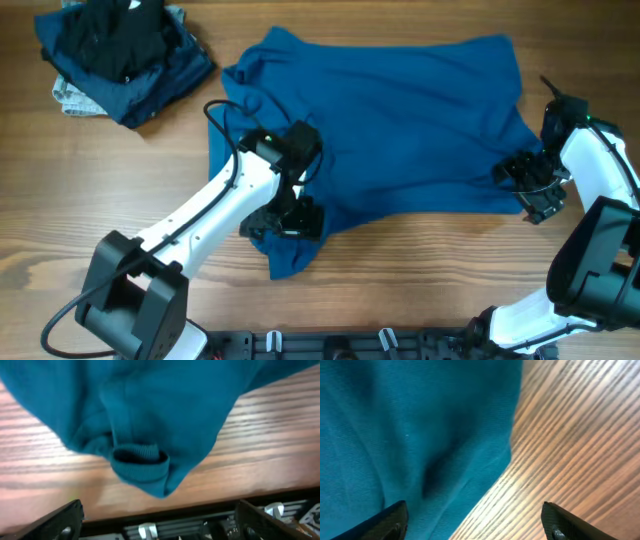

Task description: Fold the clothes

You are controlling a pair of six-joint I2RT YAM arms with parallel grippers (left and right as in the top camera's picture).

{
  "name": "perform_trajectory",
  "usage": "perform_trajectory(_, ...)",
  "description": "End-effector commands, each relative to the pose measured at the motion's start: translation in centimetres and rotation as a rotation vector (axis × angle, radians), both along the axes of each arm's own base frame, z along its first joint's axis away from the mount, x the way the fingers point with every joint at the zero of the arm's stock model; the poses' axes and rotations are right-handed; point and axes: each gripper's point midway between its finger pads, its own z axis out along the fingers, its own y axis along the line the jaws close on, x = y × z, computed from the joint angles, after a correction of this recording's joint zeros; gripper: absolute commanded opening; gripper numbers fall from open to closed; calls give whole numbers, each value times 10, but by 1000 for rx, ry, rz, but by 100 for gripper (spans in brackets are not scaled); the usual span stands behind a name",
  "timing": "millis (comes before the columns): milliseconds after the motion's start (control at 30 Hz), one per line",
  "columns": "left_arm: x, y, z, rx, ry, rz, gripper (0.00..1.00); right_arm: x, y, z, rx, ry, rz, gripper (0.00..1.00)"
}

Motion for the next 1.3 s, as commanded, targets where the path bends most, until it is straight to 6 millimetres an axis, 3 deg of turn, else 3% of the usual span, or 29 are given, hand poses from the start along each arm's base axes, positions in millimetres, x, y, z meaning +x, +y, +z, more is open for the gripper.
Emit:
perform_trajectory(0, 4, -3, -8, -17, -25, 7, 96, 0, 2, -1, 15, -5, 5, 86)
perform_trajectory(267, -4, 2, -38, 33, 48, 8, 95, 1, 2, -1, 15, -8, 24, 86)
perform_trajectory(400, -3, 1, -48, 42, 62, 8, 89, 1, 2, -1, 16, -8, 40, 86)
perform_trajectory(500, -4, -1, -53, 40, 80, 10, 71, 1, 2, -2, 16, -9, 39, 86)
perform_trajectory(600, -5, -5, -55, 21, 98, 15, 42, 1, 2, -2, 15, -11, 38, 86)
perform_trajectory(633, -5, -5, -55, 21, 98, 16, 29, 1, 2, -2, 14, -11, 36, 86)
perform_trajectory(667, -5, -5, -55, 22, 98, 16, 7, 1, 1, -2, 11, -10, 34, 85)
perform_trajectory(700, -6, -4, -55, 23, 100, 16, 4, 1, 0, -2, 6, -8, 26, 84)
perform_trajectory(900, -10, 7, -48, 51, 122, 40, 4, -4, -3, -2, -26, 11, -90, 84)
perform_trajectory(1267, 13, 20, -14, -32, -3, 128, 4, 3, -5, -17, -36, -32, -93, 82)
